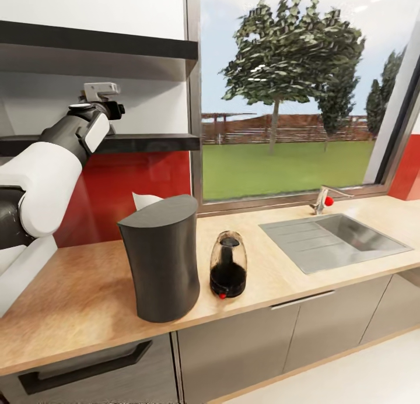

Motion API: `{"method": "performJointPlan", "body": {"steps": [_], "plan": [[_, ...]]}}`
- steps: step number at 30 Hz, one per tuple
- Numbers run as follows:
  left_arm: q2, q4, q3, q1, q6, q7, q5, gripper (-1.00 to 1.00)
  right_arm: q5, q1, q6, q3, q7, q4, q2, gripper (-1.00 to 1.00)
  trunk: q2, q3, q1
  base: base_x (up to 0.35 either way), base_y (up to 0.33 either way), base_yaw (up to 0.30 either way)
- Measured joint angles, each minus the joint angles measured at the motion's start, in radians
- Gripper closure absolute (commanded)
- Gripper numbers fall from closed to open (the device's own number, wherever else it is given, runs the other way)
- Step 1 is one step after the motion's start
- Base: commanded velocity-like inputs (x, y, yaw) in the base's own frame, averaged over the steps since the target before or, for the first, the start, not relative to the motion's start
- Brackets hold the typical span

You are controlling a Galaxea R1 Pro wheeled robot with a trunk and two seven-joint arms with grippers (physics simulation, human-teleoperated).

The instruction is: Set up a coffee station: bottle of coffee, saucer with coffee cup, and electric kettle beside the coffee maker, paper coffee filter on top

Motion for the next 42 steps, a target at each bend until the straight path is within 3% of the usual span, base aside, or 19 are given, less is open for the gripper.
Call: {"method": "performJointPlan", "body": {"steps": [11,13,17,24,32,42], "plan": [[0.004,0.001,0.002,0.000,0.001,0.002,-0.002,-1.00,0.001,0.000,-0.001,0.003,0.000,0.001,-0.002,-1.00,0.000,-0.003,0.000,0.194,0.000,0.016],[0.016,0.001,0.003,0.012,0.005,0.001,0.004,-1.00,0.001,-0.001,-0.001,0.003,0.000,-0.001,-0.011,-1.00,-0.001,-0.003,0.000,0.000,0.000,0.000],[0.036,-0.004,0.003,0.034,0.012,0.004,0.001,-1.00,0.002,-0.003,-0.003,0.002,0.000,-0.001,-0.005,-1.00,0.000,-0.003,0.000,0.000,0.000,0.000],[0.043,-0.011,0.003,0.067,0.014,0.005,0.002,-1.00,0.001,-0.003,-0.002,-0.001,-0.001,-0.003,-0.008,-1.00,0.000,-0.003,0.000,0.003,0.000,0.036],[0.072,-0.056,0.004,0.068,0.040,-0.002,0.004,-1.00,0.000,-0.003,-0.002,-0.002,-0.001,-0.003,-0.008,-1.00,0.000,-0.006,0.000,0.159,0.000,0.045],[0.075,-0.143,0.000,0.068,0.093,-0.006,0.004,-1.00,0.000,-0.003,-0.002,-0.001,-0.001,-0.002,-0.008,-1.00,0.000,-0.006,0.000,0.011,0.000,0.001]]}}
